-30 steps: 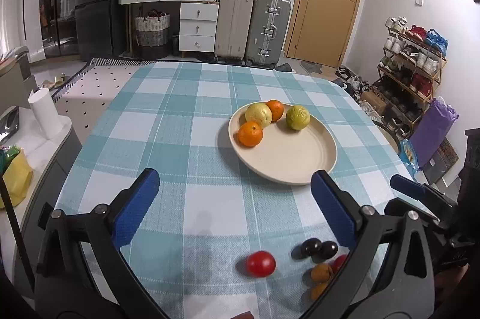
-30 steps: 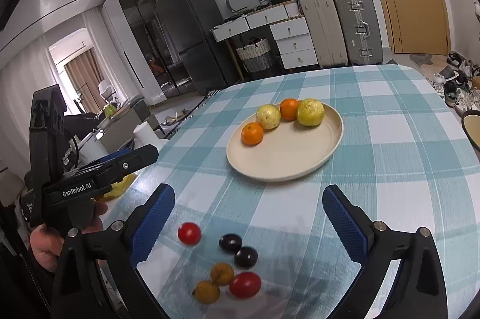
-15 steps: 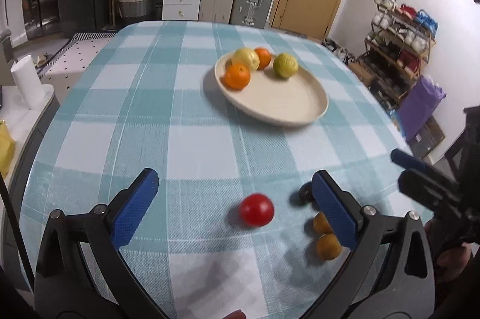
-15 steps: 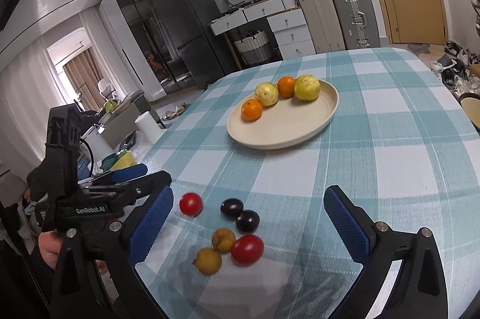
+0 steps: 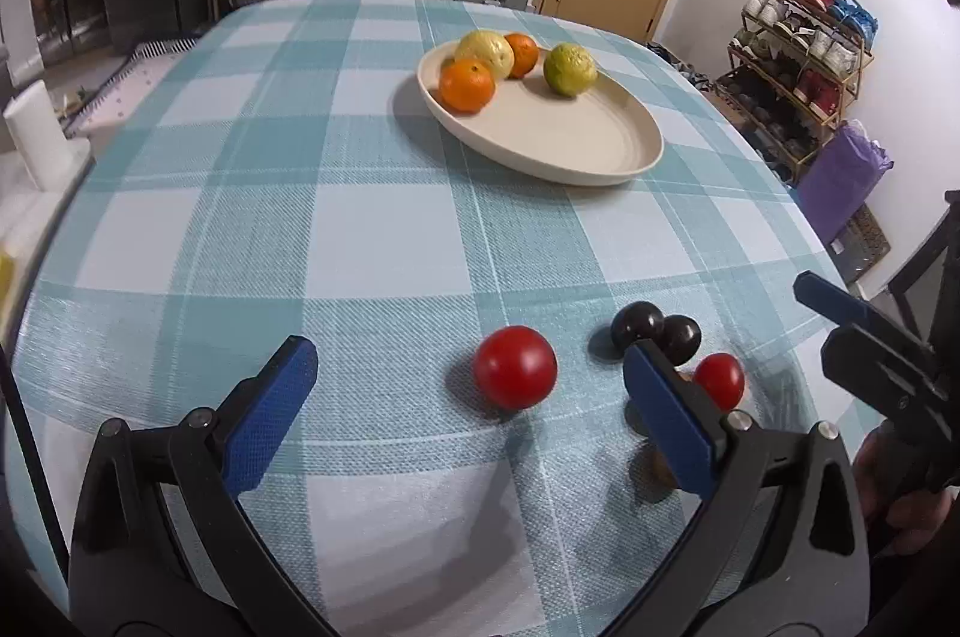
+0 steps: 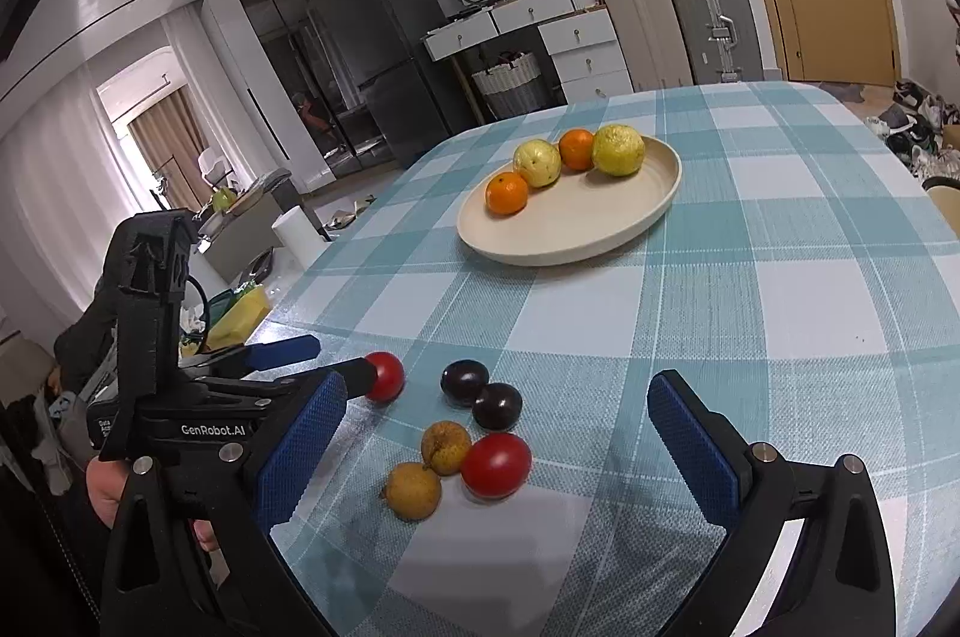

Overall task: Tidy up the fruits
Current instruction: 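Grasp a red tomato with the left gripper while the right gripper approaches another tomato, then grasp a second red tomato with the right gripper while the left gripper holds its tomato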

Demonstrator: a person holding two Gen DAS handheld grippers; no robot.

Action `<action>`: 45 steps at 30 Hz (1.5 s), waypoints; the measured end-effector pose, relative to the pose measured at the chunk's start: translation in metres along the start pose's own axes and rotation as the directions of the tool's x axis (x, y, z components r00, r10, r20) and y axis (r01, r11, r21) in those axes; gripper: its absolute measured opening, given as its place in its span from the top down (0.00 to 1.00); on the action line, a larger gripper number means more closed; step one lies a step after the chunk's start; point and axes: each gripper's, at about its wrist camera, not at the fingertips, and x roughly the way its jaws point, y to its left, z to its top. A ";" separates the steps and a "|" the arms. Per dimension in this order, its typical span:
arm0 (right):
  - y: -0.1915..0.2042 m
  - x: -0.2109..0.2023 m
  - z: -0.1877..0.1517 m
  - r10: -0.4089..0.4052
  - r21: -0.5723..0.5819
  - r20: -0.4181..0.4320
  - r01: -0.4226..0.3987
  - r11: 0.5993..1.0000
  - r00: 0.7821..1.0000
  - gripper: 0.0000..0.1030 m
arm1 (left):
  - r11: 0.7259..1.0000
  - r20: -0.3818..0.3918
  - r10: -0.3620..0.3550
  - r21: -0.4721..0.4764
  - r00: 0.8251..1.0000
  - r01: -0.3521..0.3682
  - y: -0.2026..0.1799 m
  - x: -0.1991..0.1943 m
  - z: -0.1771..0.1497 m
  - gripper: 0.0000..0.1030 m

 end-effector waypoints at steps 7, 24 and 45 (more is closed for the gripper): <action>-0.003 0.001 -0.005 0.005 0.007 -0.012 -0.005 1.000 1.000 0.00 | 0.999 -0.032 -0.045 -0.016 0.998 0.045 0.003 0.013 0.000 0.14; 0.001 -0.002 -0.012 0.006 -0.027 -0.043 -0.007 1.000 0.999 0.00 | 0.989 -0.043 -0.148 -0.005 0.988 0.148 0.002 0.015 -0.001 0.73; 0.000 0.021 -0.025 0.006 -0.018 -0.146 -0.009 1.000 0.989 0.25 | 0.985 -0.030 -0.171 -0.038 0.985 0.170 0.012 0.002 -0.005 0.73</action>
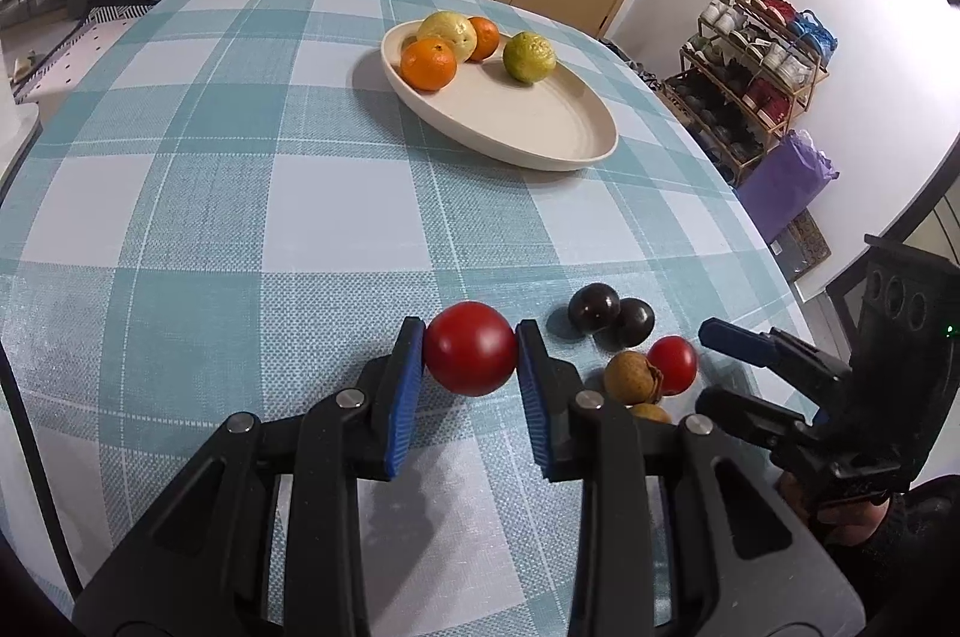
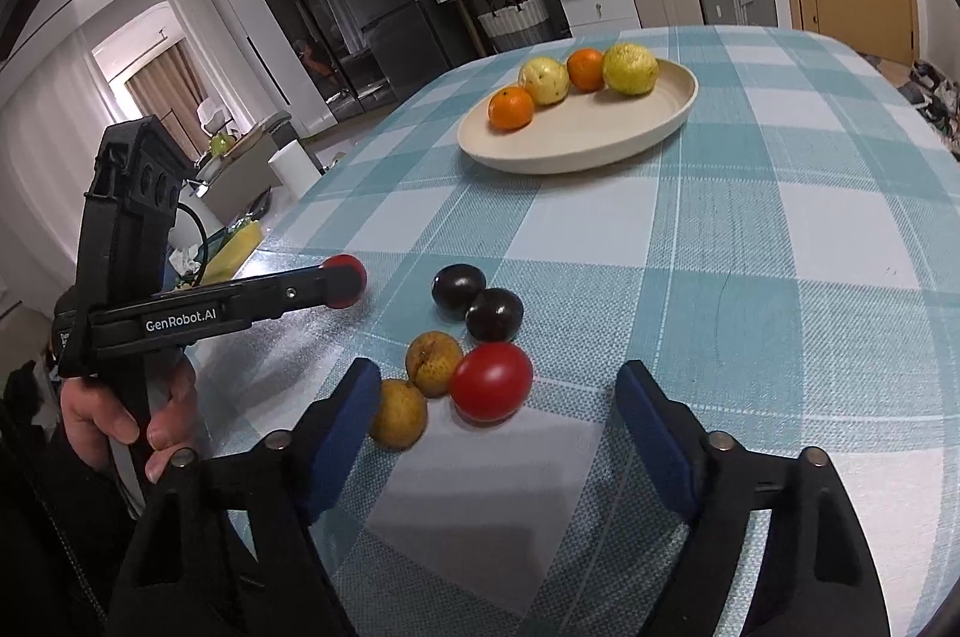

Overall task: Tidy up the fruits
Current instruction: 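Grasp a second red tomato with the right gripper while the left gripper holds its tomato, then carry both red tomatoes to the plate and release them beside the oranges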

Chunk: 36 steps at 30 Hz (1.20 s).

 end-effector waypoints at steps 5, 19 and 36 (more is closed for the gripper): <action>0.000 0.005 0.000 0.017 0.006 -0.020 -0.017 1.000 1.000 0.38 | 1.000 -0.005 0.001 -0.001 1.000 -0.001 0.002 0.001 -0.002 0.73; -0.004 0.006 -0.002 0.027 0.035 -0.019 -0.026 0.999 0.999 0.71 | 1.000 -0.006 0.006 0.000 1.000 -0.006 0.002 0.001 -0.002 0.73; -0.017 -0.025 0.032 0.030 0.049 0.116 -0.036 0.998 0.993 0.71 | 1.000 0.034 0.010 0.023 0.999 -0.011 -0.008 -0.010 0.028 0.73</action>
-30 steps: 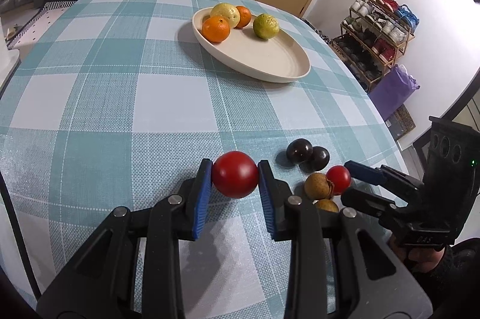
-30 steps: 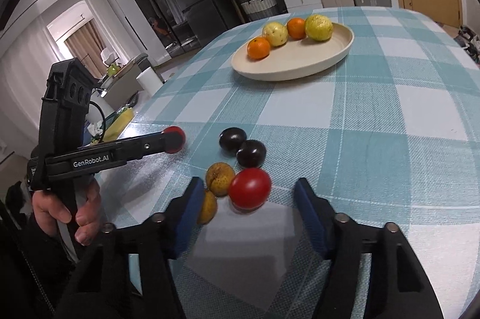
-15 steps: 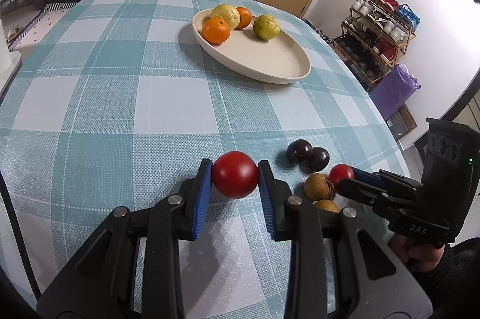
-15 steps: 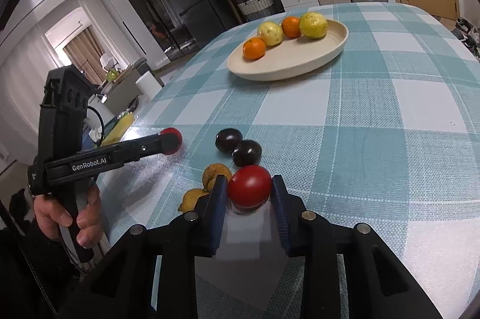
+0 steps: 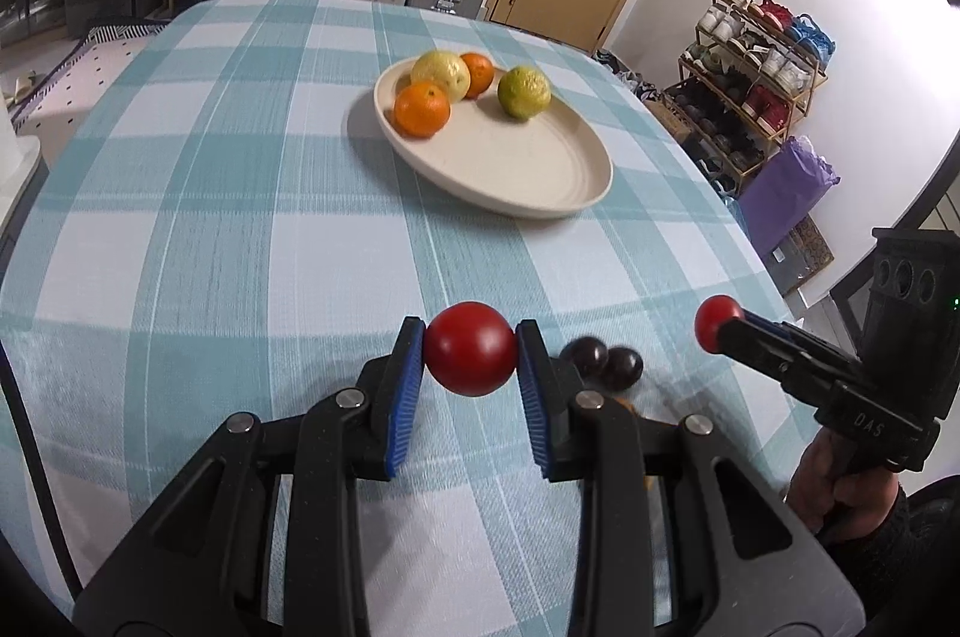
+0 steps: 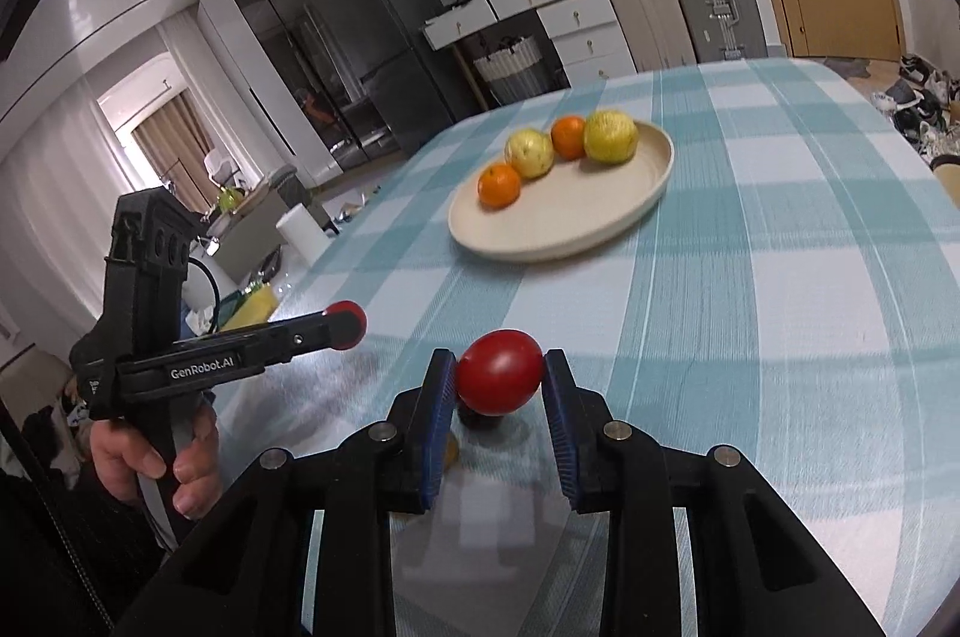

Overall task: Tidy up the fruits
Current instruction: 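Carry both red tomatoes to the plate and release them beside the oranges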

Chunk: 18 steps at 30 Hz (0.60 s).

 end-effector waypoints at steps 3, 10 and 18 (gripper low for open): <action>-0.001 0.000 0.009 0.001 -0.007 0.013 -0.001 1.000 1.000 0.71 | 1.000 0.007 0.002 0.005 1.000 -0.002 -0.001 0.001 0.011 0.73; -0.013 0.004 0.038 0.009 0.002 0.044 -0.009 1.000 0.999 0.71 | 1.000 0.017 -0.010 0.017 1.000 0.010 -0.006 0.010 0.040 0.73; -0.021 0.021 0.081 0.019 -0.010 0.077 -0.018 1.000 0.997 0.71 | 0.999 0.035 -0.035 0.032 0.999 0.034 -0.013 0.026 0.084 0.73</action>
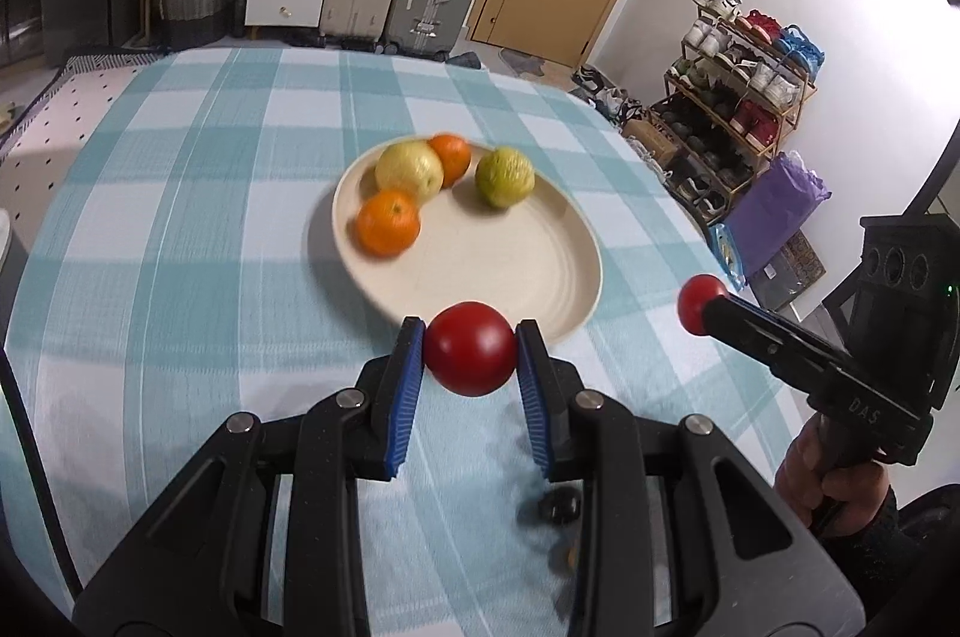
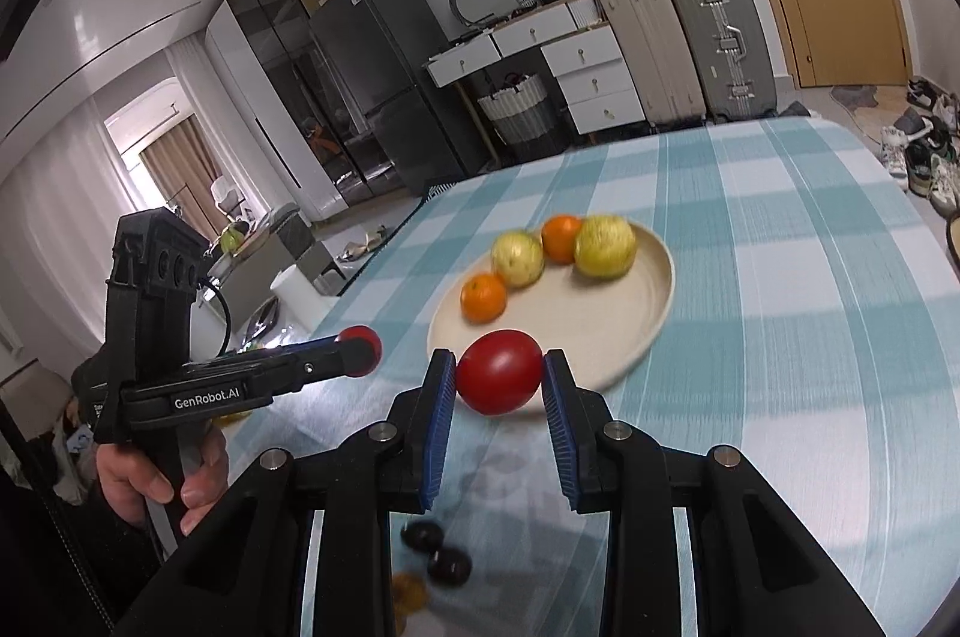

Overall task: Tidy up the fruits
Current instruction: 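Carry both red tomatoes to the plate and release them beside the oranges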

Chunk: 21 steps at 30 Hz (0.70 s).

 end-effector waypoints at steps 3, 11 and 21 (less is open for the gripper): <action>-0.003 0.012 0.013 0.003 -0.003 -0.001 -0.003 1.000 1.000 0.71 | 1.000 0.003 -0.007 0.007 1.000 0.007 -0.002 0.010 0.017 0.73; -0.013 0.048 0.046 0.016 0.008 -0.012 -0.016 1.000 1.000 0.71 | 1.000 -0.020 -0.029 -0.003 0.999 0.029 -0.002 0.051 0.049 0.73; -0.026 0.104 0.072 0.007 0.050 -0.072 -0.004 0.999 0.997 0.71 | 0.999 -0.044 -0.016 0.037 0.999 0.017 0.005 0.098 0.073 0.73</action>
